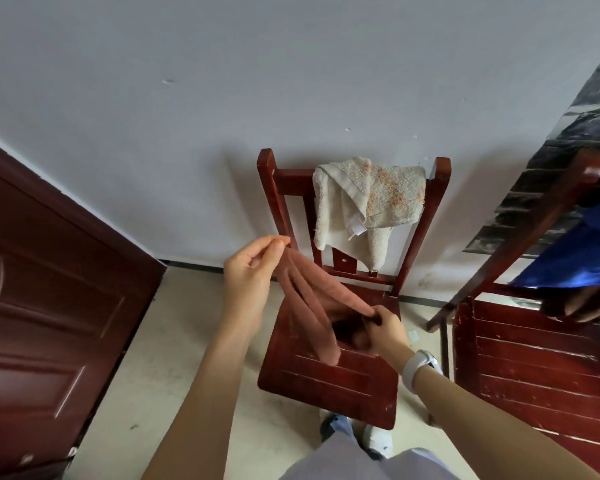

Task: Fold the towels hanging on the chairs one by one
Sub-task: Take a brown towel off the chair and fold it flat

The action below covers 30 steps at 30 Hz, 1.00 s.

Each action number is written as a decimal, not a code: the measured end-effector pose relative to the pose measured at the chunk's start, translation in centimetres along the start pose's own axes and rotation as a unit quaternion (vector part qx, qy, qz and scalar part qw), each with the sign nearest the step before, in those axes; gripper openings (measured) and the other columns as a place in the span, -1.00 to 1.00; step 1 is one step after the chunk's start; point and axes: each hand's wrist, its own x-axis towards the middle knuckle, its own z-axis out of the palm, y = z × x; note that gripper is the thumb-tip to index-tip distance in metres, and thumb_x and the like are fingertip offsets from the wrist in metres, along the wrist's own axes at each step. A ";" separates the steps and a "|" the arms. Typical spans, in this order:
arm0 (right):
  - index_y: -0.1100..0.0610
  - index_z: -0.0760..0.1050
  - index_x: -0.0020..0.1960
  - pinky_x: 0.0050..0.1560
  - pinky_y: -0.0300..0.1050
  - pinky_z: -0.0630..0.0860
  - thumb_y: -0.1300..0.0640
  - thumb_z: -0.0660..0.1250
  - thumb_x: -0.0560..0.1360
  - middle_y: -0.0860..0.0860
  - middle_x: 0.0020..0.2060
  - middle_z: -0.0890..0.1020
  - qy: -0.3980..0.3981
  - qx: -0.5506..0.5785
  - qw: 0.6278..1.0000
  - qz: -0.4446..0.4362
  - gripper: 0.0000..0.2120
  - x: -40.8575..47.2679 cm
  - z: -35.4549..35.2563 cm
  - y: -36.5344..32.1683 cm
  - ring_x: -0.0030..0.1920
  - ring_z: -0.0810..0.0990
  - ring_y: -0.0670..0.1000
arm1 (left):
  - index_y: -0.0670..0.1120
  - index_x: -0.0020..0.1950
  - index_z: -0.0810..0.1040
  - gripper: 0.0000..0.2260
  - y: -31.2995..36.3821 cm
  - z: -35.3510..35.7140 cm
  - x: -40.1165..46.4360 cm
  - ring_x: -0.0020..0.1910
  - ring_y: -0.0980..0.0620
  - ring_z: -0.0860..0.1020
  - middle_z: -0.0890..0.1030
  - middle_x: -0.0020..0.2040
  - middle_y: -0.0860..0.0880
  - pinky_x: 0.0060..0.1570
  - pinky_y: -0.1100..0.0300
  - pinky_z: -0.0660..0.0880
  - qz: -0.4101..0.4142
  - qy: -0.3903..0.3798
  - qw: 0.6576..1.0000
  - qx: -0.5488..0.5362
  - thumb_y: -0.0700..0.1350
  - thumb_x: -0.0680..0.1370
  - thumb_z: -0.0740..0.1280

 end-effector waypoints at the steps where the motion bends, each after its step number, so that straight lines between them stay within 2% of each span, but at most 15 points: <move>1: 0.09 0.44 -0.03 -0.34 -0.28 0.37 0.24 0.18 0.53 0.06 -0.14 0.54 0.027 0.008 1.000 -0.011 -0.90 0.2 -0.6 -0.2 -0.07 0.56 0.10 | -0.08 -0.09 0.62 -0.88 -0.6 -1.0 0.4 -0.17 0.31 0.60 0.64 -0.23 0.16 -0.18 0.50 0.45 0.007 0.027 0.999 0.040 -0.23 0.52 0.29; 3: 0.12 0.45 -0.02 -0.31 -0.26 0.33 0.29 0.18 0.52 0.04 -0.13 0.53 0.053 0.010 0.998 -0.039 -0.87 0.6 -2.0 -0.5 -0.07 0.53 0.08 | -0.12 -0.01 0.62 -0.88 -2.2 -2.9 0.8 -0.05 0.20 0.60 0.62 -0.14 0.12 -0.11 0.49 0.43 0.011 0.050 0.988 0.149 -0.20 0.52 0.30; 6: 0.15 0.51 0.03 -0.14 -0.20 0.40 0.30 0.22 0.49 0.02 -0.13 0.55 0.034 -0.045 0.993 -0.104 -0.83 0.7 -4.2 -1.4 -0.06 0.52 0.05 | -0.08 0.10 0.58 -0.80 -4.2 -3.7 0.6 0.06 0.07 0.52 0.57 0.00 0.03 -0.05 0.38 0.37 -0.013 0.012 0.965 0.261 -0.13 0.49 0.35; 8: 0.10 0.55 0.00 -0.02 -0.16 0.42 0.27 0.25 0.49 -0.04 -0.15 0.58 -0.005 -0.092 0.980 -0.174 -0.84 0.3 -5.5 -2.6 -0.04 0.54 0.01 | 0.00 0.21 0.52 -0.67 -5.4 -2.8 0.2 0.06 0.08 0.47 0.49 0.06 0.01 0.01 0.29 0.34 -0.033 -0.062 0.951 0.301 -0.08 0.45 0.40; 11: -0.04 0.53 -0.11 0.04 -0.24 0.42 0.28 0.30 0.46 -0.20 -0.19 0.56 -0.074 -0.112 0.951 -0.280 -0.79 -1.1 -6.6 -5.0 -0.08 0.54 -0.16 | 0.13 0.30 0.44 -0.52 -6.5 0.2 -0.6 0.03 0.08 0.44 0.37 0.00 0.03 0.08 0.24 0.38 -0.022 -0.193 0.919 0.343 0.02 0.40 0.44; 14: -0.11 0.52 -0.14 0.00 -0.39 0.39 0.27 0.32 0.44 -0.29 -0.19 0.53 -0.096 -0.091 0.935 -0.329 -0.74 -2.0 -7.4 -6.9 -0.10 0.52 -0.29 | 0.03 0.19 0.56 -0.65 -6.9 3.6 -1.0 0.01 0.09 0.46 0.37 -0.07 0.10 0.11 0.22 0.42 0.038 -0.211 0.921 0.326 -0.03 0.42 0.43; 16: 0.00 0.57 -0.06 0.04 -0.37 0.38 0.24 0.33 0.45 -0.29 -0.18 0.50 -0.054 -0.079 0.932 -0.350 -0.83 -2.3 -8.1 -7.1 -0.06 0.49 -0.23 | -0.10 0.05 0.65 -0.80 -6.8 5.3 -0.9 -0.04 0.04 0.51 0.44 -0.10 0.03 0.06 0.16 0.45 0.074 -0.187 0.933 0.300 -0.11 0.44 0.41; 17: 0.05 0.56 0.00 0.05 -0.34 0.37 0.22 0.34 0.44 -0.28 -0.16 0.48 -0.011 -0.074 0.933 -0.352 -0.84 -2.2 -8.5 -6.8 -0.04 0.48 -0.16 | -0.13 0.00 0.66 -0.84 -6.8 5.8 -0.7 -0.07 0.03 0.52 0.47 -0.12 -0.01 0.03 0.20 0.45 0.085 -0.181 0.936 0.289 -0.14 0.45 0.41; 19: 0.09 0.50 0.14 -0.01 -0.35 0.39 0.13 0.38 0.43 -0.25 -0.12 0.41 0.062 -0.052 0.948 -0.307 -0.72 -1.7 -9.4 -5.7 0.00 0.46 -0.07 | -0.15 -0.02 0.67 -0.86 -6.5 6.6 -0.6 -0.09 0.04 0.52 0.48 -0.14 0.00 -0.05 0.42 0.39 0.096 -0.179 0.941 0.269 -0.17 0.45 0.40; 20: 0.09 0.45 0.20 -0.12 -0.41 0.43 0.08 0.39 0.43 -0.24 -0.11 0.39 0.078 -0.037 0.964 -0.253 -0.65 -1.4 -9.8 -5.0 -0.01 0.47 -0.06 | -0.16 -0.03 0.66 -0.86 -6.3 6.9 -0.6 -0.10 0.07 0.51 0.47 -0.16 0.04 -0.07 0.49 0.35 0.101 -0.178 0.943 0.261 -0.17 0.45 0.40; 22: 0.13 0.43 0.21 -0.33 -0.45 0.44 0.03 0.36 0.45 -0.16 -0.12 0.43 0.039 0.004 0.991 -0.131 -0.62 -1.2 -10.5 -3.5 -0.10 0.50 -0.05 | -0.18 -0.04 0.66 -0.86 -6.0 7.3 -0.7 -0.09 0.10 0.51 0.46 -0.18 0.11 -0.06 0.53 0.32 0.110 -0.174 0.946 0.249 -0.18 0.44 0.41; 24: 0.22 0.48 0.13 -0.25 -0.35 0.47 0.05 0.29 0.50 -0.01 -0.19 0.54 -0.063 0.120 0.990 -0.042 -0.70 -1.2 -11.0 -2.2 -0.17 0.53 -0.02 | -0.19 -0.06 0.67 -0.87 -5.8 7.5 -0.7 -0.11 0.15 0.51 0.46 -0.19 0.14 -0.06 0.53 0.32 0.117 -0.175 0.947 0.242 -0.19 0.43 0.42; 26: 0.21 0.51 0.07 -0.08 -0.17 0.51 0.11 0.24 0.52 0.08 -0.16 0.59 -0.129 0.248 0.960 -0.022 -0.79 -1.3 -11.2 -1.7 -0.11 0.58 0.02 | -0.20 -0.07 0.67 -0.88 -5.7 7.6 -0.6 -0.14 0.23 0.51 0.47 -0.19 0.16 -0.06 0.54 0.31 0.114 -0.188 0.946 0.236 -0.19 0.43 0.42; 28: 0.18 0.53 0.04 0.03 -0.10 0.50 0.14 0.21 0.53 0.08 -0.09 0.63 -0.147 0.295 0.943 -0.037 -0.82 -0.9 -11.3 -2.1 -0.01 0.60 0.03 | -0.19 -0.07 0.67 -0.88 -5.7 7.5 -0.6 -0.14 0.30 0.51 0.49 -0.18 0.15 -0.07 0.55 0.31 0.106 -0.203 0.946 0.230 -0.20 0.43 0.41; 30: 0.19 0.54 -0.01 0.00 -0.14 0.51 0.10 0.20 0.54 0.08 -0.14 0.64 -0.144 0.307 0.940 -0.039 -0.80 -0.3 -11.2 -3.5 -0.07 0.61 0.02 | -0.17 -0.07 0.67 -0.88 -5.7 7.3 -0.5 -0.13 0.28 0.52 0.51 -0.17 0.14 -0.09 0.54 0.32 0.094 -0.211 0.944 0.238 -0.18 0.43 0.41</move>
